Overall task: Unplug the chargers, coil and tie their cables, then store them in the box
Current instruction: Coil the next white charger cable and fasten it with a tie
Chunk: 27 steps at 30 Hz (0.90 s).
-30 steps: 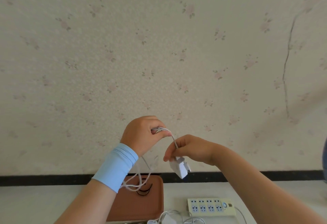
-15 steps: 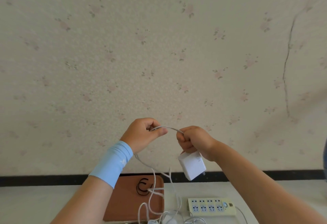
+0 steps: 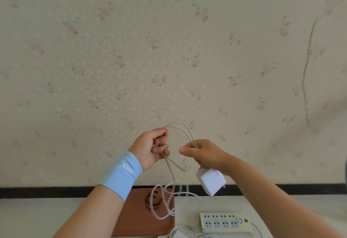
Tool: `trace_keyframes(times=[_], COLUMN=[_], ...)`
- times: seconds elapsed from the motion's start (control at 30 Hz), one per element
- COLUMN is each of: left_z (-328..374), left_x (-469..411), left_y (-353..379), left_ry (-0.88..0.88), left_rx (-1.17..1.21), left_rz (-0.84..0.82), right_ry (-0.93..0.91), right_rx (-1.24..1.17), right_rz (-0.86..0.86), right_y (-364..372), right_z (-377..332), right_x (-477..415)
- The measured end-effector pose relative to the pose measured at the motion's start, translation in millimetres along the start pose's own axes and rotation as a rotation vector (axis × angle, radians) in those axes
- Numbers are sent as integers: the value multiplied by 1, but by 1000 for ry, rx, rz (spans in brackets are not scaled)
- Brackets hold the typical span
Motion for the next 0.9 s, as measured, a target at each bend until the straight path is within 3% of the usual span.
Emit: trace_keyframes(times=[0.1,0.2,0.33,0.47,0.53,0.7,0.77,0.9], left_z=[2,6,36,56,53,20,14,10], left_x=[-1,0,9,18,19,8,7,5], left_y=[10,12,-8,-21,-21,-6,-3,3], left_ry=[70,75,191,321,325,103,54,73], left_rx=[210,217,-364,-596,-517,78,135,213], left_rz=[-27,-10,229,367,355,149,118,109], right_ry=[-33,-21,12,23,29,-10,15,-46], right_rx=[112,174,218,371,254,93,96,-17], right_rz=[-138,-276,-372,-415,-383,-261,-250,-413], right_y=[26,45,54,61,62,54,52,67], right_z=[-10,-9,-8,-7,-6,-7,-2,-7], right_x=[-2,0,4,4,2,-4,-6,1])
Point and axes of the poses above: each hand's wrist, its own x-axis away from the middle knuckle, its own y-axis out of the palm, z = x × y, the point moved 9 cm from there along -x, towards the middle knuckle, and after that the axes turned 7 degrees about -z, right-handed, at the moved point
